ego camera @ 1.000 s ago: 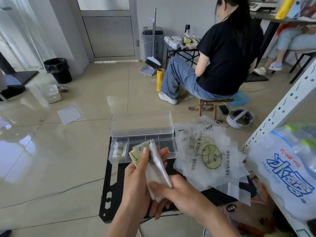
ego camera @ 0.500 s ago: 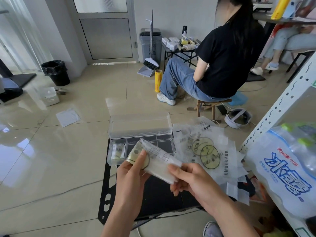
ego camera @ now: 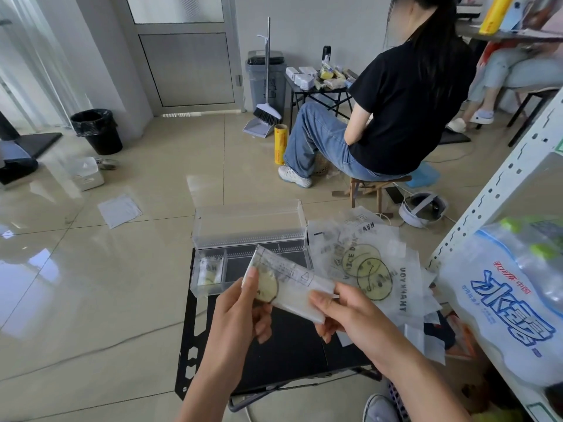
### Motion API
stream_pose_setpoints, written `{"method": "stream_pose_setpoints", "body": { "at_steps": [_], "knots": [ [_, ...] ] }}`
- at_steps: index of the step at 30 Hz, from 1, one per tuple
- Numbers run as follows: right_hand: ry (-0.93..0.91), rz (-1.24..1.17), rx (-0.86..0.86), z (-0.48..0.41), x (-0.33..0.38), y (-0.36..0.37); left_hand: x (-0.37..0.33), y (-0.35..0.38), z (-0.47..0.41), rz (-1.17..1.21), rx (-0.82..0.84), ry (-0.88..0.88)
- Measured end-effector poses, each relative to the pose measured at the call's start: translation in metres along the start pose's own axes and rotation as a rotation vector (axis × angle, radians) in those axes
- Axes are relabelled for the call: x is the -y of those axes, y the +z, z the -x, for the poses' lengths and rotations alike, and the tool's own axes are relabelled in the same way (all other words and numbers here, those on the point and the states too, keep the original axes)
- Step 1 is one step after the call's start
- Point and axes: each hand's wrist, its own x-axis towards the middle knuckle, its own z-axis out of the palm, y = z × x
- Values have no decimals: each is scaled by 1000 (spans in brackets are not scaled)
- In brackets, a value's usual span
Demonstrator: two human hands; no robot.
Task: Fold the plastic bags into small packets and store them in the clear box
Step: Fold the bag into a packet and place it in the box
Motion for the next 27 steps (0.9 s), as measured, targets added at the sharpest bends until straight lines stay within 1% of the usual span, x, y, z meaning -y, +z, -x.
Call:
{"method": "stream_pose_setpoints", "body": {
  "at_steps": [4, 8, 12, 16, 20, 24, 27],
  "knots": [
    [26, -35, -37, -1, 3, -1, 1, 0, 0, -66, 12, 94],
    [86, -169, -58, -4, 4, -6, 2, -5, -2, -189, 38, 78],
    [56, -198, -96, -7, 3, -18, 5, -8, -5, -208, 54, 113],
    [54, -108, -52, -6, 8, -12, 5, -8, -7, -229, 84, 134],
    [72, 50, 6, -8, 9, -16, 5, -21, -17, -358, 123, 150],
    [123, 96, 103, -7, 23, -22, 6, -31, -21, -522, 257, 156],
    [139, 218, 195, -11, 20, -16, 8, -32, -23, -637, 362, 133]
  ]
}}
